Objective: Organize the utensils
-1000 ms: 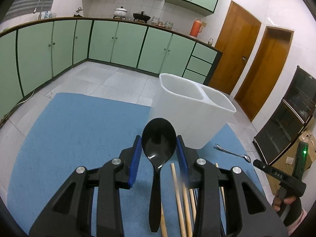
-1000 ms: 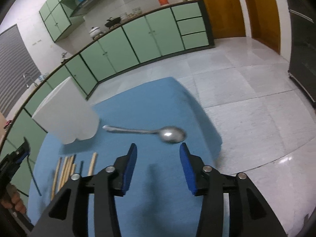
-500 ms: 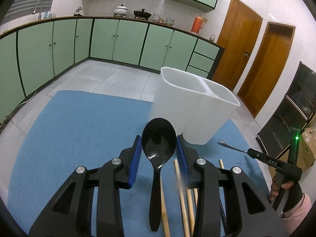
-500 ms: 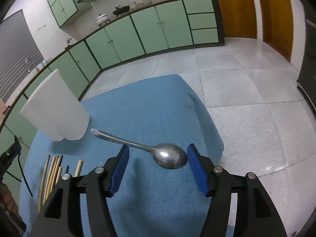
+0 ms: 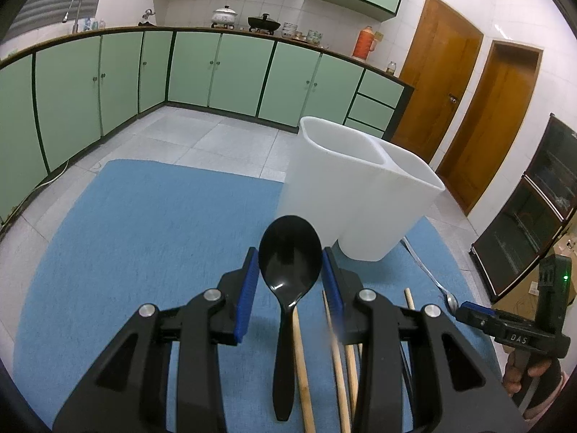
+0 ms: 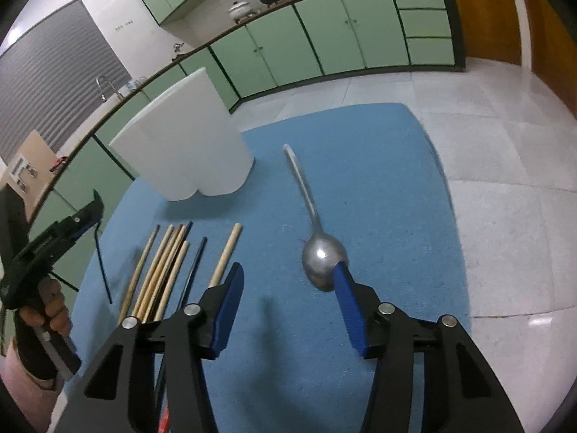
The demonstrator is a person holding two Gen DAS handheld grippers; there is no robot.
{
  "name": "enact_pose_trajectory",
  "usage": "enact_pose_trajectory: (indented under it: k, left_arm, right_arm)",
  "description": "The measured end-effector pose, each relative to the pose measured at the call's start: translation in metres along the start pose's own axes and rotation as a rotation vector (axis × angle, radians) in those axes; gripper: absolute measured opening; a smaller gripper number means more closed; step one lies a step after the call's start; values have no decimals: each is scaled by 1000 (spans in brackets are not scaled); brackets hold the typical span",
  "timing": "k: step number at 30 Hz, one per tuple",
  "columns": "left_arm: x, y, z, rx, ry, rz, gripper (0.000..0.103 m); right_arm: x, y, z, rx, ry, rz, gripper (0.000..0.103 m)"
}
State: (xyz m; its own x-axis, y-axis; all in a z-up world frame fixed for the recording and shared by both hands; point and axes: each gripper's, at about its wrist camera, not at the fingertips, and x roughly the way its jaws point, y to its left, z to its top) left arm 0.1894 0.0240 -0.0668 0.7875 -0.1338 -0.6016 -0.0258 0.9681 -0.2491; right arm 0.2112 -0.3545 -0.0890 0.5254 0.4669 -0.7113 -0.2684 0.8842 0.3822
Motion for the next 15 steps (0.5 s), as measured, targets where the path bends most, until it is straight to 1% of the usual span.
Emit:
enact_pose_trajectory:
  k: [2,4,6,8,9,10,11,12,15]
  left_arm:
    - [1,1,0,2,0,3,33]
    - [1,2,0,1,0,7,33]
    - [2,3,0,-5,3,9,33]
    - [2,3,-1,-7,4,9,33]
    - [2,3,-1,-5,3,9,33]
    - [2,3,-1,-2,3,10,33]
    - [3,2,-1,-1,3,9,33]
    - [4,1,0,-1,4,9,33]
    - [4,2,0,-2,6,7,33]
  right_arm:
    - [1,1,4,-15,-11,-58,51]
    - [3,1,11,-15,-14,-64,51]
    - [8,1,18,-26,-15,-89,51]
    - [17,1,20,-38,6,-99,51]
    - [23,2,19,-45,23,-106,47]
    - [27,5,17,-65,26,-132,43]
    - [25,6,14,-89,24,-152,33]
    - [25,10,11,-118,33,-168,28]
    - [22,16,3,-133,40,-161,28]
